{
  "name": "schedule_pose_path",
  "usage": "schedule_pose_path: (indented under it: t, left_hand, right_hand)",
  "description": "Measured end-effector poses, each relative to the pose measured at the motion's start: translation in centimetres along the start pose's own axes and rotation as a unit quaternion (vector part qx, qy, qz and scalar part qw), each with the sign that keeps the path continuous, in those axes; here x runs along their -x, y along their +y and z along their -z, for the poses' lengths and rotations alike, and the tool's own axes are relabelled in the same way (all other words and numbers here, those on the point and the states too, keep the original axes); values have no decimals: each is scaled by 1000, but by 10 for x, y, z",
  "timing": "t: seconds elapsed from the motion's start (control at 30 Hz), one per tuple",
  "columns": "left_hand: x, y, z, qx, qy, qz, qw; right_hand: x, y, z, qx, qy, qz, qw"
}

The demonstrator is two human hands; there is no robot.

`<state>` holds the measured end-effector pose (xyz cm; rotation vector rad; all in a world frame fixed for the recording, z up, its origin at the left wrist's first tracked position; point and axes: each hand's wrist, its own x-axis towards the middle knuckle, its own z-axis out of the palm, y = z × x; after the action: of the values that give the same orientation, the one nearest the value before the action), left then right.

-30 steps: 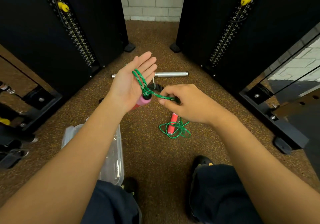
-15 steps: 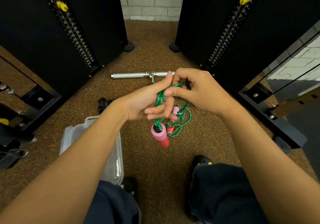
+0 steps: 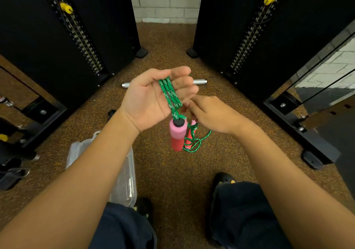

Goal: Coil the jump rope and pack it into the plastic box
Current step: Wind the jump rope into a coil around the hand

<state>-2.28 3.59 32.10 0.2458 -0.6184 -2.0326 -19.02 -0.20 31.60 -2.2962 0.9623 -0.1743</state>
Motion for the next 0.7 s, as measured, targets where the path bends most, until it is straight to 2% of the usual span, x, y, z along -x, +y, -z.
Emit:
schedule_pose_path:
  t: [0.13,0.27,0.37,0.47,0.57,0.7]
  left_hand:
    - [-4,-1,-5,-71,122,-74,987]
    - [-9,-3,-7,-159,226,-87,957]
    - [-11,-7,-5,-243,288,-91,922]
    - [-12,-12,-5,-329,319,-69,886]
    - [-13,-15,-3,-370,335,-37,866]
    - [-11,-22,-1,-477,329,33,815]
  right_hand:
    - [-3,2,-7,56,-28,-13,998]
    - [-2,-3,-15,72,-49,-8,996]
    - [1,-8,-10,61,-33,8,998]
    - [3,-12,-3,73,21,38,996]
    - [4,-12,2,75,69,45,994]
    - [7,-14,10,47,102,57,992]
